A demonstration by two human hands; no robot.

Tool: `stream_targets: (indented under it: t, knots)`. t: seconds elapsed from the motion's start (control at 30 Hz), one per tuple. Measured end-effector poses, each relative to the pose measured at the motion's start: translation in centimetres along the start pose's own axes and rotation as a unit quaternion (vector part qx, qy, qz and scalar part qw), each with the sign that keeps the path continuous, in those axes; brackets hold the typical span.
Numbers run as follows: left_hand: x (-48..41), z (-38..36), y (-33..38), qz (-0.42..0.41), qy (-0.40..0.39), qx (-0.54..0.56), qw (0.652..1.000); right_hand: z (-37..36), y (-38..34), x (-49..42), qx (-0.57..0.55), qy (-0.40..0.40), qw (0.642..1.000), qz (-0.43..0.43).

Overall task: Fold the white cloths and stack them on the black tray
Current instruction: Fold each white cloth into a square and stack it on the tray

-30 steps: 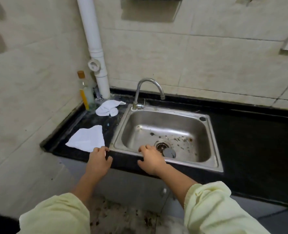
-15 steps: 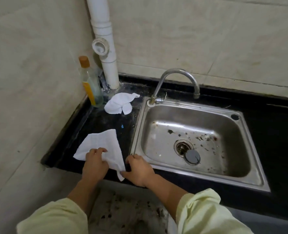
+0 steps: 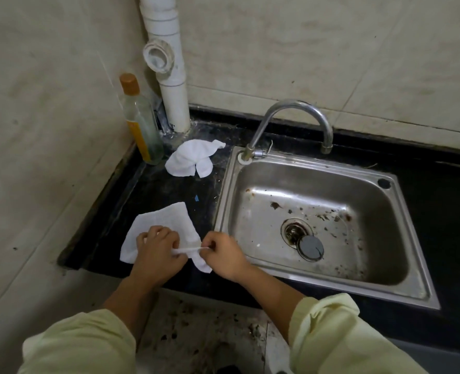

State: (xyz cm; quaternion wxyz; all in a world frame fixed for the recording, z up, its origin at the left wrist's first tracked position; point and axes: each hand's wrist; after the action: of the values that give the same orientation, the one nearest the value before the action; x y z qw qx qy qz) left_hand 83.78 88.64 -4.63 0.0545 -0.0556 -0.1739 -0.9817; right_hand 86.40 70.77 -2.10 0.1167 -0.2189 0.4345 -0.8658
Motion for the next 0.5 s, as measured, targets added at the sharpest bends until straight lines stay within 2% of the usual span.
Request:
stream_targets:
  t: [0.07, 0.13, 0.3, 0.5]
  knots:
    - [-0.6, 1.2, 0.8, -0.015, -0.013, 0.037, 0.999, 1.2, -0.2, -0.3, -0.057, 0.035, 0.998, -0.009]
    - [-1.1, 2.7, 2.0, -0.010, -0.017, 0.121, 0.992, 3.0, -0.6, -0.4, -0.105, 0.075, 0.992, -0.007]
    - [-2.5, 6.0, 7.0, -0.057, 0.040, 0.244, 0.967, 8.9, -2.0, 0.5, -0.184, 0.162, 0.969, 0.007]
    - [-4.1, 7.5, 15.1, -0.139, 0.000, 0.307, 0.942, 17.3, -2.0, 4.5, -0.235, 0.256, 0.938, 0.014]
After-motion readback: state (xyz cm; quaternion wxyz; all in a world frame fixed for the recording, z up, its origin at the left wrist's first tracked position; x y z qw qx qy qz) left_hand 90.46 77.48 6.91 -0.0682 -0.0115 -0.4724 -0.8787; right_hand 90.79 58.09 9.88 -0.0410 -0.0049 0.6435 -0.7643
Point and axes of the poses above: each hand's wrist, its own x-axis away from the middle knuckle, its own z-axis out of the back of the hand, y = z × x, and after that the axes turned 5 degrees about z, right-handed
